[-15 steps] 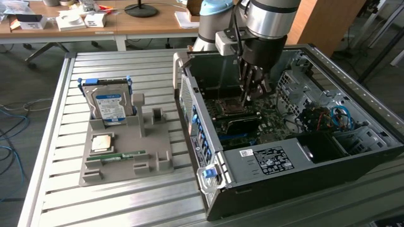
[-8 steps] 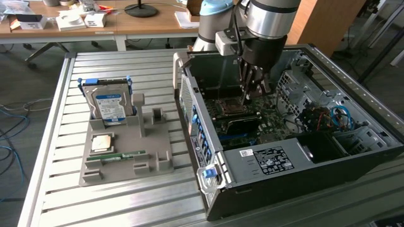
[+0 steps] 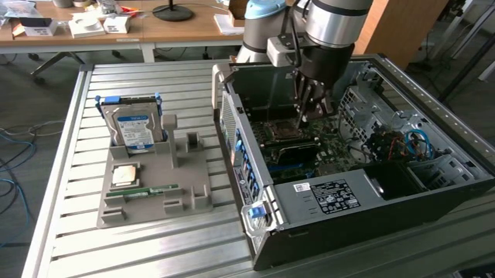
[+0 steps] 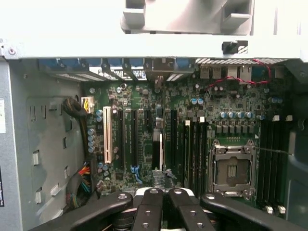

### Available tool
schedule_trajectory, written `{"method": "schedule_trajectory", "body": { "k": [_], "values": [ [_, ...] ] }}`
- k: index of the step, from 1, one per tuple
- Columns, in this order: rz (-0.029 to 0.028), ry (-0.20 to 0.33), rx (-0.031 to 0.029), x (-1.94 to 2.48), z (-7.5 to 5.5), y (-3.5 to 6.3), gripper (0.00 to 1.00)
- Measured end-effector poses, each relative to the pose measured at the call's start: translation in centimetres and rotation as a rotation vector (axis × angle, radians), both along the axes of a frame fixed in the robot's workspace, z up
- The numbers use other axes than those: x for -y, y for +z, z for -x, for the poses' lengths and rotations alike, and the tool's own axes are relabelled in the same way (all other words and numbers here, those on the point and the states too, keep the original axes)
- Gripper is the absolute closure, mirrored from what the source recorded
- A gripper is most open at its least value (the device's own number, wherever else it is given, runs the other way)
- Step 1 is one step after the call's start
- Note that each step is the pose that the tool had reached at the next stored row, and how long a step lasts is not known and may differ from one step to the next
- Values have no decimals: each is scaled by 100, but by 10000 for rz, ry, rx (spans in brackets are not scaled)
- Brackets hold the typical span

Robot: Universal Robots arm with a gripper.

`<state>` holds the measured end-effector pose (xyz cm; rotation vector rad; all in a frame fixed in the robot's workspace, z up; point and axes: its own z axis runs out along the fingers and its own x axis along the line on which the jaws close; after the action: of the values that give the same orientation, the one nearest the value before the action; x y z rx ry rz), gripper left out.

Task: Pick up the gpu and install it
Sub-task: 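Press down on the gpu until it lock into place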

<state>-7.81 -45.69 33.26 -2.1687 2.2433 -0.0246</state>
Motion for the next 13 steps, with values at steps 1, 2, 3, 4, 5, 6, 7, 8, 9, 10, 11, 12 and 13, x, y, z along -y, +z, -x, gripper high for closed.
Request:
{"method": "schedule_trajectory", "body": {
  "k": [1, 2, 3, 4, 5, 6, 7, 8, 9, 10, 11, 12, 13],
  "values": [
    [3, -15, -84, 0, -3, -1, 89],
    [7, -28, -153, 0, -7, -1, 89],
    [7, -35, -189, 0, -9, -2, 89],
    [8, -37, -209, 0, -10, -4, 89],
    [8, -38, -214, 0, -12, -8, 89],
    [3, -40, -216, 0, -13, -19, 89],
    [3, -45, -219, 0, -13, -32, 89],
    [2, -49, -221, -1, -13, -47, 89],
    [2, -52, -223, -1, -14, -60, 89],
    [2, -53, -225, -1, -14, -66, 89],
    [3, -53, -227, -1, -14, -66, 89],
    [3, -54, -227, -1, -14, -66, 89],
    [3, -54, -227, -1, -14, -66, 89]
  ]
}}
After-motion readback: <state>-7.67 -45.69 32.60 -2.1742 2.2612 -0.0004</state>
